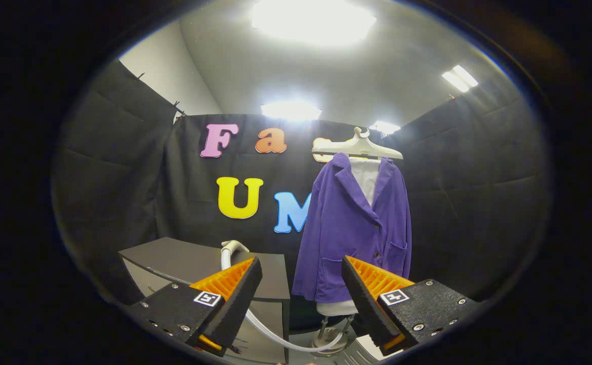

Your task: Iron the clothes twice with a garment steamer, once on the left side and once on the right side.

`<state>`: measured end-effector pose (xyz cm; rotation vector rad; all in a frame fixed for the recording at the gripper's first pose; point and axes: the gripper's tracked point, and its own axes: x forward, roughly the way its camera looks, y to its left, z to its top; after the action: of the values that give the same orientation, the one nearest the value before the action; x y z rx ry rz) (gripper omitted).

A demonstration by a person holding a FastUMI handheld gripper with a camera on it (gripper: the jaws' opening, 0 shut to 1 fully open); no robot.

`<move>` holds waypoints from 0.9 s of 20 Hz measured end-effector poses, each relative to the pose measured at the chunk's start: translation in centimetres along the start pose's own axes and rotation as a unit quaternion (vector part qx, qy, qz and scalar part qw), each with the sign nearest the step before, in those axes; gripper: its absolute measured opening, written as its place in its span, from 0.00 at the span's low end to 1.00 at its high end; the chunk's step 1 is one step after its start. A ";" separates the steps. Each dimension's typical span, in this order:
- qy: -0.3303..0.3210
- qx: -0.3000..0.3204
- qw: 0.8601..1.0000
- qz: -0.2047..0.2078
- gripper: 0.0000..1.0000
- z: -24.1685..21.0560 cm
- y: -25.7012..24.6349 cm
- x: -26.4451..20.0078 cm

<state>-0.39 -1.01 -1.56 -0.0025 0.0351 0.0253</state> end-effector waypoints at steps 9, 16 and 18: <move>0.018 0.000 0.998 0.063 0.97 0.3 -2.8 -1.5; 0.027 -0.001 0.993 0.114 0.97 0.0 -5.5 -2.7; 0.036 0.003 0.991 0.129 0.97 -1.4 -6.4 -3.3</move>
<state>-3.60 -7.45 -2.87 0.0066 0.1074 0.2841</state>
